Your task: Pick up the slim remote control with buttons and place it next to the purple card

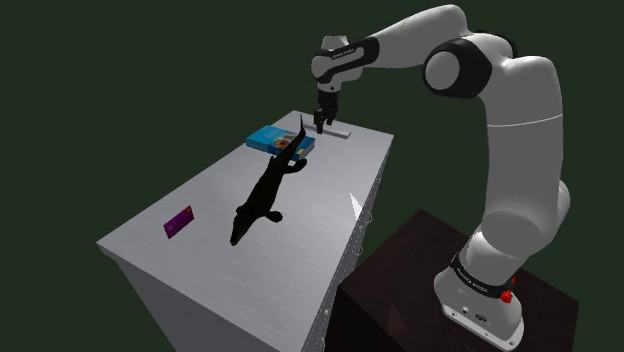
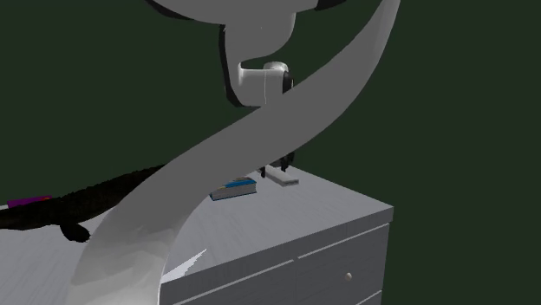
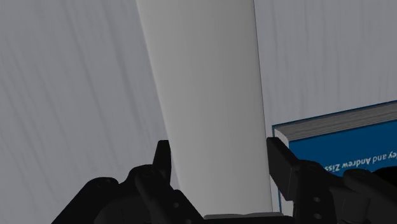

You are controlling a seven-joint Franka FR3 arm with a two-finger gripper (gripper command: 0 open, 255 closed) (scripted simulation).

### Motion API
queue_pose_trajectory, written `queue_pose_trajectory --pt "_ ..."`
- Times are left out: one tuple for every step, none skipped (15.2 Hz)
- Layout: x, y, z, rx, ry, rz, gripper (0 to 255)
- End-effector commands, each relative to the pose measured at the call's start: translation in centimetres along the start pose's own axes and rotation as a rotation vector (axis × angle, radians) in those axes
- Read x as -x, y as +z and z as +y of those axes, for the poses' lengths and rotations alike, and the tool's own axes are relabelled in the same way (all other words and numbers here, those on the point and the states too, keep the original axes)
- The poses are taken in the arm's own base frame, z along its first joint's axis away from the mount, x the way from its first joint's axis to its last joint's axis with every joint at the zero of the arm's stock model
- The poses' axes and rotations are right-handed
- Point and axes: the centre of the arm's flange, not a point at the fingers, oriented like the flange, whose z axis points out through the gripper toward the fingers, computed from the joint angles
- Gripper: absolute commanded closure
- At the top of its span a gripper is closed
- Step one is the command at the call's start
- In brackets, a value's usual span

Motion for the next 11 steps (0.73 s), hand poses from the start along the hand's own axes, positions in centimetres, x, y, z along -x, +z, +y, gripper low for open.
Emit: queue_pose_trajectory --pt "0.0 -1.2 -0.1 0.0 0.0 0.0 255" --pt "0.0 -1.7 -0.1 0.0 0.0 0.0 255" --pt "0.0 -2.3 -0.1 0.0 0.0 0.0 255" --pt "0.0 -2.8 -0.1 0.0 0.0 0.0 255" --pt "0.0 -3.3 -0.1 0.0 0.0 0.0 255" --pt "0.0 -3.8 -0.1 0.0 0.0 0.0 255" --pt "0.0 -4.4 -0.1 0.0 0.0 0.0 255" --pt "0.0 -4.9 -0.1 0.0 0.0 0.0 255" --pt "0.0 -5.4 -0.1 0.0 0.0 0.0 255" --pt "0.0 -6.0 -0.2 0.0 0.0 0.0 255" --pt "0.0 -6.5 -0.2 0.0 0.0 0.0 255"
